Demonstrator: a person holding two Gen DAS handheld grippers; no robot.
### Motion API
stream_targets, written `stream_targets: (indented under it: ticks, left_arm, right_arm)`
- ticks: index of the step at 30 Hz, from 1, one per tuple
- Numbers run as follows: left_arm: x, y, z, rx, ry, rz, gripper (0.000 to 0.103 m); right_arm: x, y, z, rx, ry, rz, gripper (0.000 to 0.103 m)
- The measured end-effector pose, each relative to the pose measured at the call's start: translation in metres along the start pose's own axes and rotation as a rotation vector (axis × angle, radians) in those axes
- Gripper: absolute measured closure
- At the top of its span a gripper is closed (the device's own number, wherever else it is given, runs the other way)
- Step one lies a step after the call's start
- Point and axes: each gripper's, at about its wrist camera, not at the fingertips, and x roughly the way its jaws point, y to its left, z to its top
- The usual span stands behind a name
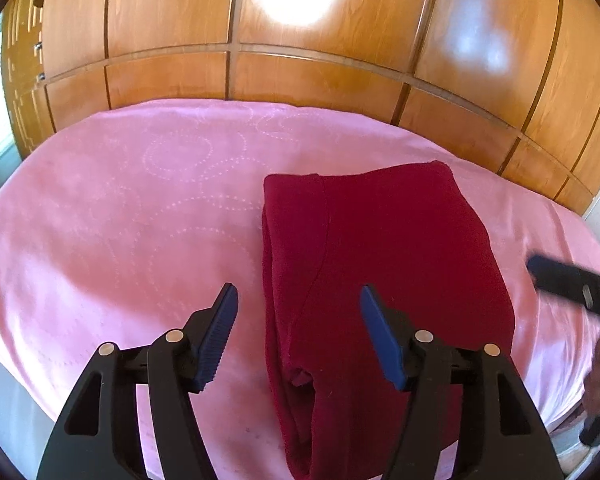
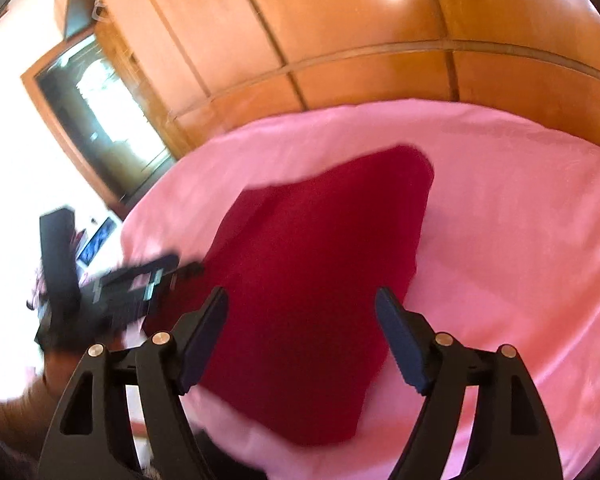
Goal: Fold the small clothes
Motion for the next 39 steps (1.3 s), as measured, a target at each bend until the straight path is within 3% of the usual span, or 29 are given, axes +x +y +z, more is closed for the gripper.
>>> stream_targets:
  ticks: [11,16,21,27,30,33,39]
  left_arm:
    - [0.010,0.006,-0.010,-0.002,0.016,0.010,0.040]
    - [0.017,0.012,-0.016,-0.023,0.036,-0.004,0.040]
    - [0.026,0.013,-0.023,-0.037,0.045,-0.021,0.040]
    - [0.041,0.026,-0.032,-0.123,0.062,-0.090,0.034]
    - [0.045,0.038,-0.036,-0.190,0.064,-0.156,0.033]
    - [0.045,0.042,-0.036,-0.195,0.074,-0.185,0.033]
    - [0.049,0.045,-0.037,-0.200,0.073,-0.232,0.033]
  right_arm:
    - [0.063,0.001,0.060,-0.046,0.040,-0.086,0.027]
    - [0.084,-0.004,0.065,-0.062,0.071,-0.139,0.027]
    - [0.120,-0.023,0.056,-0.030,0.162,-0.189,0.027]
    - [0.129,-0.037,0.050,0.007,0.169,-0.160,0.023]
    - [0.121,-0.040,0.051,0.033,0.143,-0.104,0.018]
    - [0.084,-0.051,0.048,0.124,0.055,0.021,0.012]
    - [0.047,-0.086,0.016,0.234,0.033,0.090,0.011]
